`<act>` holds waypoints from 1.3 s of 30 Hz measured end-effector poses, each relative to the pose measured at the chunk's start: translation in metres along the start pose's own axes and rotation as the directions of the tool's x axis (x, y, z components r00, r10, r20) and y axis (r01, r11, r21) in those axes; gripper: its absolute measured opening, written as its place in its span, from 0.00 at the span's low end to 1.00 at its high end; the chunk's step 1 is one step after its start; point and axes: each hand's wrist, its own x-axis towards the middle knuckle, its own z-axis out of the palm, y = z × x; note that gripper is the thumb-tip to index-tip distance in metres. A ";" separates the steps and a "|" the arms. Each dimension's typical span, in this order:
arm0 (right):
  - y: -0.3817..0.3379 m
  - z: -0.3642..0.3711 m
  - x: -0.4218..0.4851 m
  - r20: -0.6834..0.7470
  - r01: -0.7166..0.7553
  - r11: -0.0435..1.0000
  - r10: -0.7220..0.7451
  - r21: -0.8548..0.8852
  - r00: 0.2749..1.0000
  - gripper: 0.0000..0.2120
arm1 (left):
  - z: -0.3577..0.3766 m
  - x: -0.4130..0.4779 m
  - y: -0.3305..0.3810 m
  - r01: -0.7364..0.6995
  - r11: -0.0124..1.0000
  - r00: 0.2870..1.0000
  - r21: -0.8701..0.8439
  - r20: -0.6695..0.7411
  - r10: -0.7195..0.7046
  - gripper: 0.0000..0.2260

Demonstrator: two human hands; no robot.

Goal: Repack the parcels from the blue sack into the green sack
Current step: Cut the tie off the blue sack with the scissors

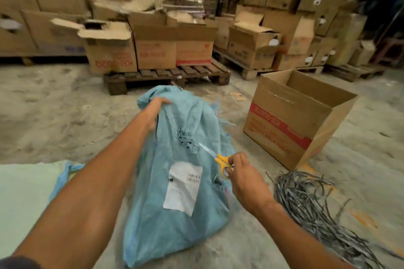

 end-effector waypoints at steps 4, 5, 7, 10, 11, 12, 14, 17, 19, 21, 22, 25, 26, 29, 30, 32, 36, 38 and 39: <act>-0.002 -0.063 0.083 -0.090 0.072 0.989 -0.084 -0.127 0.992 0.10 | -0.017 -0.031 0.017 0.116 0.993 0.989 0.020 0.094 -0.117 0.25; -0.007 -0.077 0.103 -0.115 0.075 0.992 -0.087 -0.103 0.990 0.10 | -0.022 -0.036 0.021 0.120 0.991 0.984 0.059 0.123 -0.126 0.27; -0.016 -0.089 0.126 -0.144 0.038 0.999 -0.038 -0.004 0.989 0.09 | -0.028 -0.041 0.019 0.135 0.966 0.975 0.220 0.144 -0.169 0.34; -0.030 -0.079 0.145 -0.151 0.021 0.973 0.014 0.229 0.989 0.11 | -0.035 -0.055 0.018 0.249 0.899 0.941 0.360 0.131 -0.313 0.40; -0.032 -0.069 0.147 -0.122 0.027 0.938 0.017 0.347 0.992 0.13 | -0.033 -0.060 0.019 0.279 0.889 0.926 0.364 0.143 -0.349 0.42; -0.034 -0.059 0.149 -0.070 0.006 0.887 0.030 0.461 0.997 0.15 | -0.031 -0.061 0.020 0.303 0.876 0.911 0.374 0.157 -0.382 0.42; -0.029 -0.038 0.155 0.049 -0.099 0.755 0.089 0.648 0.995 0.17 | -0.022 -0.061 0.018 0.309 0.845 0.878 0.437 0.210 -0.430 0.41; -0.019 -0.022 0.164 0.129 -0.237 0.530 0.232 0.814 0.964 0.17 | 0.002 -0.049 0.015 0.240 0.681 0.827 0.692 0.221 -0.516 0.33; -0.013 -0.020 0.169 0.161 -0.290 0.400 0.326 0.870 0.932 0.15 | 0.023 -0.040 0.015 0.120 0.443 0.851 0.888 0.138 -0.506 0.29; -0.004 -0.017 0.170 0.140 -0.318 0.385 0.423 0.866 0.895 0.17 | 0.043 -0.029 0.011 -0.048 0.252 0.914 0.966 0.144 -0.378 0.25; 0.001 -0.017 0.168 0.124 -0.337 0.402 0.469 0.852 0.874 0.20 | 0.052 -0.024 0.010 -0.115 0.203 0.933 0.972 0.176 -0.315 0.22; 0.013 -0.021 0.160 0.107 -0.385 0.422 0.549 0.821 0.829 0.25 | 0.077 -0.023 0.004 -0.177 0.238 0.948 0.955 0.230 -0.221 0.09; 0.017 -0.024 0.158 0.114 -0.403 0.421 0.563 0.813 0.818 0.23 | 0.086 -0.026 0.003 -0.165 0.309 0.939 0.937 0.246 -0.242 0.06; 0.028 -0.031 0.149 0.103 -0.434 0.423 0.611 0.796 0.785 0.19 | 0.112 -0.039 -0.001 -0.017 0.527 0.891 0.849 0.252 -0.378 0.15; 0.031 -0.032 0.147 0.094 -0.440 0.433 0.621 0.787 0.778 0.20 | 0.120 -0.039 -0.006 0.001 0.546 0.871 0.838 0.268 -0.413 0.21; 0.036 -0.033 0.145 0.119 -0.453 0.410 0.624 0.792 0.772 0.19 | 0.132 -0.032 -0.015 -0.075 0.474 0.843 0.877 0.310 -0.440 0.30; 0.039 -0.045 0.145 0.135 -0.448 0.381 0.621 0.809 0.772 0.19 | 0.130 -0.003 -0.026 -0.208 0.164 0.900 0.964 0.254 -0.355 0.50; 0.038 -0.053 0.149 0.095 -0.373 0.378 0.583 0.847 0.807 0.14 | 0.121 -0.022 -0.001 -0.182 0.225 0.918 0.957 0.248 -0.310 0.34; 0.036 -0.058 0.151 0.076 -0.329 0.374 0.553 0.867 0.830 0.11 | 0.114 -0.026 0.011 -0.167 0.288 0.919 0.943 0.255 -0.302 0.24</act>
